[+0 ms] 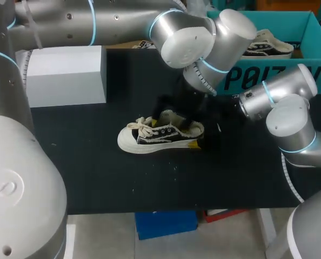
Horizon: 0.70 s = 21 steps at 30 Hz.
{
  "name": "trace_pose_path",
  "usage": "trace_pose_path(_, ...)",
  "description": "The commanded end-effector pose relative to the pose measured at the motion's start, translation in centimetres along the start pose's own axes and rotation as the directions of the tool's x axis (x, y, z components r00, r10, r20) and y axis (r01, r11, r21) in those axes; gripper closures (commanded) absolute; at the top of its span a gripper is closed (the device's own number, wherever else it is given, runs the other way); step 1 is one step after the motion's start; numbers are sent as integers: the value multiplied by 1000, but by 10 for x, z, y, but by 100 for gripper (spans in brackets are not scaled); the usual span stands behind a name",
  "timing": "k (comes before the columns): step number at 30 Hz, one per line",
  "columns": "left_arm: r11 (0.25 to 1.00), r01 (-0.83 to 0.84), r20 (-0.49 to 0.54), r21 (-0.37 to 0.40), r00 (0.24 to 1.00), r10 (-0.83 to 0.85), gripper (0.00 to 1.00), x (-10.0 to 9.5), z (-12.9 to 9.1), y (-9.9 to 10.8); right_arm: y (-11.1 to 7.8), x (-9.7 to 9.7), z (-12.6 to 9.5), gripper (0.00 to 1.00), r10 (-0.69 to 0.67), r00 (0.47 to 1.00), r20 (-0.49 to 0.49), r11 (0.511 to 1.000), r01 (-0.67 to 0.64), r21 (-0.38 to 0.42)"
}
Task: Take the shoe out of the shoebox, open the shoe tongue, remove and reinsert the insole, then place the shoe into the shoebox
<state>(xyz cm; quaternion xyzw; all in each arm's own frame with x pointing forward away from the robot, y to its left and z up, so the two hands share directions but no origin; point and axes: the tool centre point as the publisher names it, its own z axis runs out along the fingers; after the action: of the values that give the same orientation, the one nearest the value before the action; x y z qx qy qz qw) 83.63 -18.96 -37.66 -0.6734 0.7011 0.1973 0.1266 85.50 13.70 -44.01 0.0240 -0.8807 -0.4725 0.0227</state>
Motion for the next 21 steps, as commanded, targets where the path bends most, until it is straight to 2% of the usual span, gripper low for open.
trace_pose_path(1,1000,-5,1,-2,1000,5,100,-1,1,-1,-2,-2,4,100,1,1000,2,1000,-1,1)
trace_pose_path(21,999,2,-21,35,1000,-1,100,-16,-10,4,-2,-2,4,100,1,1000,2,1000,-1,1)
